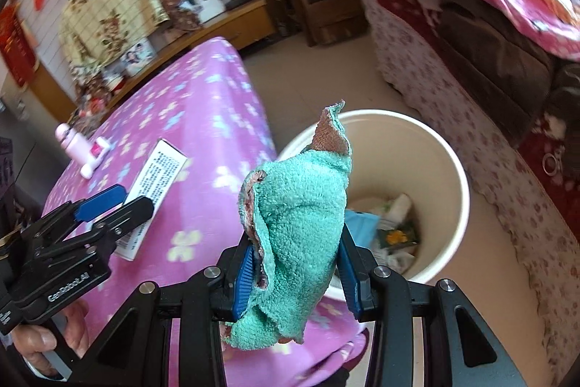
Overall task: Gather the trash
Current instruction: 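Carry the green towel and white medicine box over the white bucket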
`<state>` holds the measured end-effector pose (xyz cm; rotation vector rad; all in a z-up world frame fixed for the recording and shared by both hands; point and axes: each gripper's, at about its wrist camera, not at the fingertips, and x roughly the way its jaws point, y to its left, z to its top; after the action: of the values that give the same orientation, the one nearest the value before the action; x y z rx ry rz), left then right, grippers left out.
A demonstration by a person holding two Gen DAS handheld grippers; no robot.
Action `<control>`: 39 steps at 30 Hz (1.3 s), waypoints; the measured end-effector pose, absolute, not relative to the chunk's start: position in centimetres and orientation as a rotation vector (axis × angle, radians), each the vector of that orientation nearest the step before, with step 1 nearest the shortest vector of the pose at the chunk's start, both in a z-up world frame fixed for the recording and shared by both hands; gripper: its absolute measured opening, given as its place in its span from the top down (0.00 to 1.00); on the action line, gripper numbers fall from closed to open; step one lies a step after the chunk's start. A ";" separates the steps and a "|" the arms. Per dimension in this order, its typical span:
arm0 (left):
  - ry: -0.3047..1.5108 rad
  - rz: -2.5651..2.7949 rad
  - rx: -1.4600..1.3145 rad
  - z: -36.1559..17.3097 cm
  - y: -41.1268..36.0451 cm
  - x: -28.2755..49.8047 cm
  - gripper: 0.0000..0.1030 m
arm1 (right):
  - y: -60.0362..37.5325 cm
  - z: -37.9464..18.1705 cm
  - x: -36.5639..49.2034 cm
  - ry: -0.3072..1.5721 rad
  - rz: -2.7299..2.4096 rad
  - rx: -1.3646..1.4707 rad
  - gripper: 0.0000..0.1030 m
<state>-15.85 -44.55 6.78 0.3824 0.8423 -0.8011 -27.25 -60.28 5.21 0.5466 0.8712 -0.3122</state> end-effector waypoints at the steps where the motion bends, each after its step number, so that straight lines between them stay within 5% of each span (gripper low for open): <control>1: 0.848 -0.809 0.386 6.6 -45.1 -15.9 0.61 | -60.8 5.0 -27.4 0.873 -0.321 0.553 0.61; 2: 0.861 -0.818 0.393 6.3 -45.8 -15.9 0.81 | -61.3 4.7 -27.5 0.873 -0.331 0.559 0.61; 18: 0.940 -0.917 0.351 5.6 -49.8 -15.5 0.82 | -64.9 1.0 -29.0 0.904 -0.361 0.663 0.61; 21: 0.933 -0.929 0.332 7.0 -48.6 -15.1 0.79 | -65.0 0.9 -29.0 0.902 -0.357 0.669 0.61; 23: 0.946 -0.922 0.329 7.2 -47.9 -14.7 0.56 | -64.9 1.0 -28.9 0.898 -0.353 0.675 0.61; 25: 0.944 -0.898 0.331 7.0 -47.0 -14.4 0.45 | -64.6 1.0 -28.6 0.898 -0.346 0.674 0.61; 39: 1.016 -0.879 0.364 3.5 -46.3 -14.7 0.45 | -63.9 1.6 -28.2 0.905 -0.334 0.650 0.61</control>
<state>-14.72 -46.31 3.47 0.3639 1.0155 -0.8787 -28.15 -63.86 1.62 0.6500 0.9053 -0.3341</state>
